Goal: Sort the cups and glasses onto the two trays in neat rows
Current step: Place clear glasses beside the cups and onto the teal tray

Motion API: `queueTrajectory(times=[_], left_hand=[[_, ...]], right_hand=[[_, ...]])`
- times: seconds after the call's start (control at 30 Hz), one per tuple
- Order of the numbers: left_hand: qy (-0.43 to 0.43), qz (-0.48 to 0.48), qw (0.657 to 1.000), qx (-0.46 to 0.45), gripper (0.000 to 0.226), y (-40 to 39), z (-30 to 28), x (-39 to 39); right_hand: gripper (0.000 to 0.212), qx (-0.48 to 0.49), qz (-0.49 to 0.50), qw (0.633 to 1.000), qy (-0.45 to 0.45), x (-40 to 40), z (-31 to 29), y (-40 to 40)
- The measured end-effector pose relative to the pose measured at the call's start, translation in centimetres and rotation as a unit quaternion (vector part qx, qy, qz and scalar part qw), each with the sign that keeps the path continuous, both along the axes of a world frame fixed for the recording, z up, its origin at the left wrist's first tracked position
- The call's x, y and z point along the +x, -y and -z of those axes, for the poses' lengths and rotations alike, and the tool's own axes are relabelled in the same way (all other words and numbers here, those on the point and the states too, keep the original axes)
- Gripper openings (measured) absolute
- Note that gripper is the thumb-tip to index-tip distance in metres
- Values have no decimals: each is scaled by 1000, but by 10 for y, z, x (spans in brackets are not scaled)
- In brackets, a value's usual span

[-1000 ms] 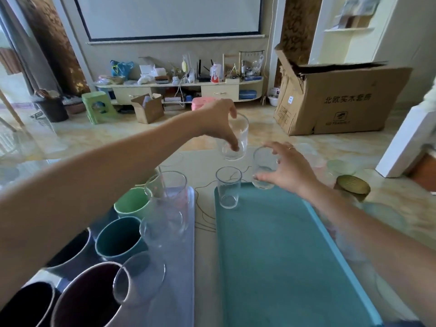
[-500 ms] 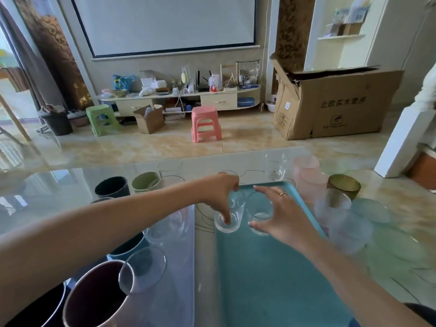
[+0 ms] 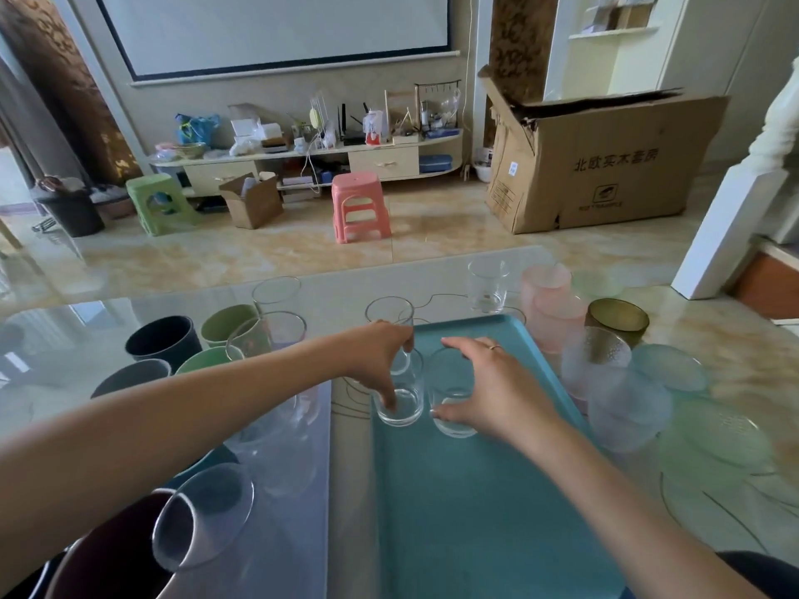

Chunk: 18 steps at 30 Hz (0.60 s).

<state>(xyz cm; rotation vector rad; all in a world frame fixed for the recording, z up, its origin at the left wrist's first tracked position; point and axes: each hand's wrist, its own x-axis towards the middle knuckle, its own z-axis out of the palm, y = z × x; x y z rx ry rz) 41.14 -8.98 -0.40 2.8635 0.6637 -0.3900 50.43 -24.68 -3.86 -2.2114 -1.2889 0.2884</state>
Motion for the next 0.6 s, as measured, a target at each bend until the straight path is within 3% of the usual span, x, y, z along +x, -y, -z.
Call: queueTrajectory(times=[0.43, 0.6], left_hand=[[-1, -9, 1000, 15, 89, -2, 0, 3], [-51, 11, 997, 58, 101, -1, -6, 2]], right_hand=[[89, -43, -37, 998, 4, -9, 0, 1], [89, -19, -62, 997, -29, -14, 4, 0]])
